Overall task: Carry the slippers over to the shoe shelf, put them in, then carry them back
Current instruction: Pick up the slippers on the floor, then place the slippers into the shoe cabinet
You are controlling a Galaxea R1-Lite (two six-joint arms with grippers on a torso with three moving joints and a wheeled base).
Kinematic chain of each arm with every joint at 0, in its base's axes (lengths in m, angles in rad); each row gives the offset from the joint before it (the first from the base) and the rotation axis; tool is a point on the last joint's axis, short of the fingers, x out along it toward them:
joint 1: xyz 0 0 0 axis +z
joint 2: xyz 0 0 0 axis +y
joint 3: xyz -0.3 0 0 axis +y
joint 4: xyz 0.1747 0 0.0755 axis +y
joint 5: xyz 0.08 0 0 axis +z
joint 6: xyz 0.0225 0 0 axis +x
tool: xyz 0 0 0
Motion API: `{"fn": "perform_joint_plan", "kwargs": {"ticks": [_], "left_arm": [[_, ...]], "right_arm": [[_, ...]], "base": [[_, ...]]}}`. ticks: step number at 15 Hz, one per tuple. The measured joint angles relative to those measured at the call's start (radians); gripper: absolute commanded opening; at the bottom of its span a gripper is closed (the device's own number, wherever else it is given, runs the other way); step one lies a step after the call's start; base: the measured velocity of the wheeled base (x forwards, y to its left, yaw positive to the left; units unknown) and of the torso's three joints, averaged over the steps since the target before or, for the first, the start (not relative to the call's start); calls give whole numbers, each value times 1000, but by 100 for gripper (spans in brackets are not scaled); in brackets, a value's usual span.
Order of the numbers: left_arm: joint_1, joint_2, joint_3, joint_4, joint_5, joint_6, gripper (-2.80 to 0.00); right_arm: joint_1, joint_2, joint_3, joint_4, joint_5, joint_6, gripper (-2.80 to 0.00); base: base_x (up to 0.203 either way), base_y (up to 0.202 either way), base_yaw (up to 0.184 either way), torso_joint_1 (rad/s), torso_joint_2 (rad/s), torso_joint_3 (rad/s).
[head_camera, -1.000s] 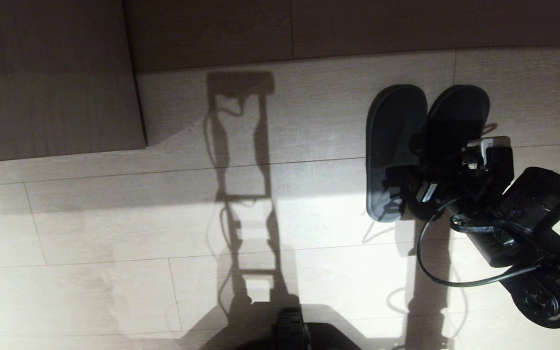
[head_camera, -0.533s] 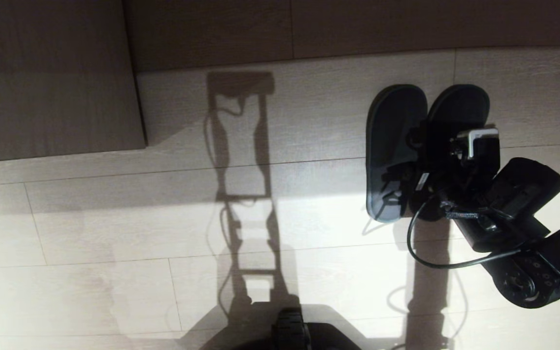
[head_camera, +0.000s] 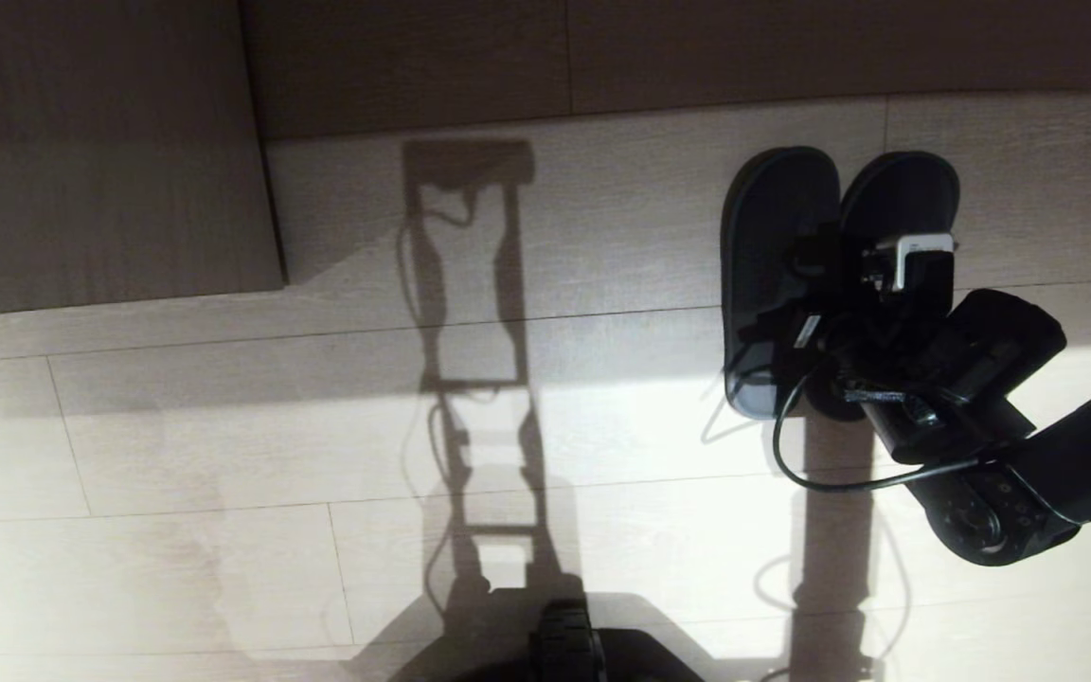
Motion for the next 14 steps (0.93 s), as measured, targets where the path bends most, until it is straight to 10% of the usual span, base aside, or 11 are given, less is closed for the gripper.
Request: {"fn": "perform_joint_plan", "kwargs": {"ticks": [9,14], "left_arm": [[0,0,0,0,0,-2,-280],[0,0,0,0,0,-1,-280]], "right_arm": [[-5,-20,4,22,20,24,-280],[-2,-371,139,277,77,22,-280]], "base": [[0,0,0,0,0,0],[0,0,0,0,0,0]]}}
